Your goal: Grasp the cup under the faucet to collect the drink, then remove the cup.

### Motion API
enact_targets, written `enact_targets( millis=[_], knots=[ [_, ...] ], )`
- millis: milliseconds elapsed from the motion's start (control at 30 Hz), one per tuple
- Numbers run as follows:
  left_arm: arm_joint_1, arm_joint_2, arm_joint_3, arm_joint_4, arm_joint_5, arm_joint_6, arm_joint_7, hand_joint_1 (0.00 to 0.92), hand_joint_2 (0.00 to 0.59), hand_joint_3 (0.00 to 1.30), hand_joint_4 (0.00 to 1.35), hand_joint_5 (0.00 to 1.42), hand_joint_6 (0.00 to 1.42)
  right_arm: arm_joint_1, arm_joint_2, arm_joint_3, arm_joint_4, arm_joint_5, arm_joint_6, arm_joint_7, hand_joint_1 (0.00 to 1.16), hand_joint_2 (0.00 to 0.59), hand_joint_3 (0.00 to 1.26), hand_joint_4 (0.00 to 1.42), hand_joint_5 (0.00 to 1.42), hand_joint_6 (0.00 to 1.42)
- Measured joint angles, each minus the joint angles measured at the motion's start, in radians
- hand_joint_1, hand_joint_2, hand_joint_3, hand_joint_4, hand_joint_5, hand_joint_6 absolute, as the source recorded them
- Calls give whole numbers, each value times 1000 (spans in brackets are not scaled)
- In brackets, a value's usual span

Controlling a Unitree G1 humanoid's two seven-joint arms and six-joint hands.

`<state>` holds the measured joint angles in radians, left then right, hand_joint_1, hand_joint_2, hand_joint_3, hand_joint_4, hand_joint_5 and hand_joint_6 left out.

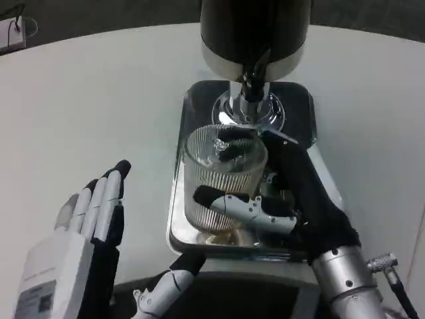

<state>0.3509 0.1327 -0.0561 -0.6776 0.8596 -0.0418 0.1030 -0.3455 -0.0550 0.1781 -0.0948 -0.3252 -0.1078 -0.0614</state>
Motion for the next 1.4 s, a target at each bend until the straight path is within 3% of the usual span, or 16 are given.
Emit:
enact_targets(
  millis=[433,633,800,933,1400],
  knots=[
    [37,5,11,0,-24,-15,9,0,159,0,0,0,0,109,-5,25,-97,-19,17,45,1162,125,740,988,1156,1424],
    [47,7,17,-27,-15,-23,2,0,134,0,0,0,0,177,-25,-14,-254,11,26,74,1162,121,740,986,1156,1424],
    [57,16,12,-90,78,5,-85,0,114,0,0,0,0,242,-51,-60,-383,45,29,101,1162,118,740,983,1156,1422],
    [72,15,1,-112,115,10,-116,0,108,0,0,0,0,261,-69,-90,-448,65,37,117,1162,118,740,983,1156,1424],
    [77,2,-33,-188,245,12,-202,0,74,0,0,0,0,327,-88,-132,-630,117,43,150,1162,118,735,971,1144,1418]
  ],
)
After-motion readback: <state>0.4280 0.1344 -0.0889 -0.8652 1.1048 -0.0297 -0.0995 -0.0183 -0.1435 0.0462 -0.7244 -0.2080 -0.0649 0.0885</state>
